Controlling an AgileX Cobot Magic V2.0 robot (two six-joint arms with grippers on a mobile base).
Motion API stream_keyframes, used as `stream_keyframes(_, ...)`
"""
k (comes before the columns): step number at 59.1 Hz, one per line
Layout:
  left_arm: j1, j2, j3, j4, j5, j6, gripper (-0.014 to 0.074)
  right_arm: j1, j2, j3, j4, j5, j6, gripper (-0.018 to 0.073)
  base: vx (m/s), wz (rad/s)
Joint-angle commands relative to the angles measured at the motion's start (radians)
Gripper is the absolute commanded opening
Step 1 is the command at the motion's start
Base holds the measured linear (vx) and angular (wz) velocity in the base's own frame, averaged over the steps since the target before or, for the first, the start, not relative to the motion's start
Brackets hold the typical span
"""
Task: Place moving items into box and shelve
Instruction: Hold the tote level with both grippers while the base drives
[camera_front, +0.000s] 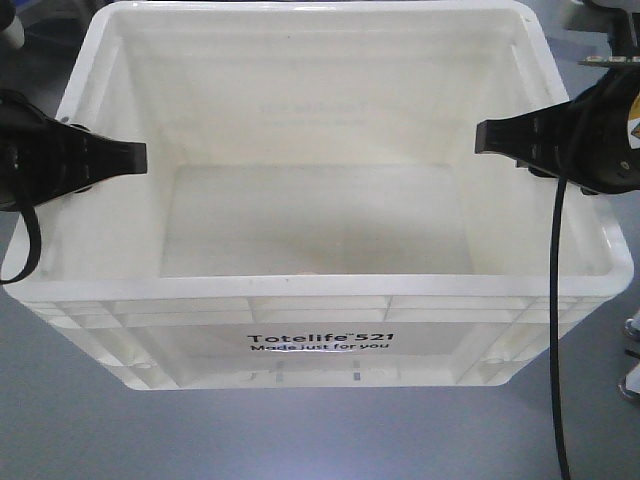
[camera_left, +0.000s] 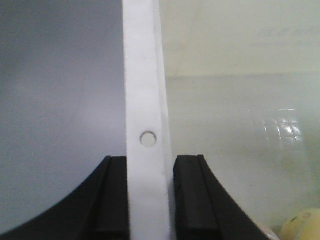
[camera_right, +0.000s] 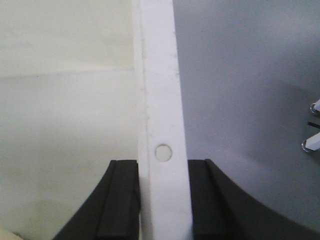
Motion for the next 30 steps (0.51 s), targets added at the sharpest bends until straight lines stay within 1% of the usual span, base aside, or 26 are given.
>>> stream_keyframes(1,-0.009,-0.034,-0.045,0.082,-0.123,-0.014,0.0109,-0.002,-0.031,-0.037,-0.077,-0.069,-0.003,-0.0011,-0.14,0.56)
stream_keyframes(30,-0.009,-0.034,-0.045,0.082,-0.123,-0.014,0.0109,-0.002,-0.031,-0.037,-0.077,-0.069,-0.003,-0.0011,-0.13,0.52)
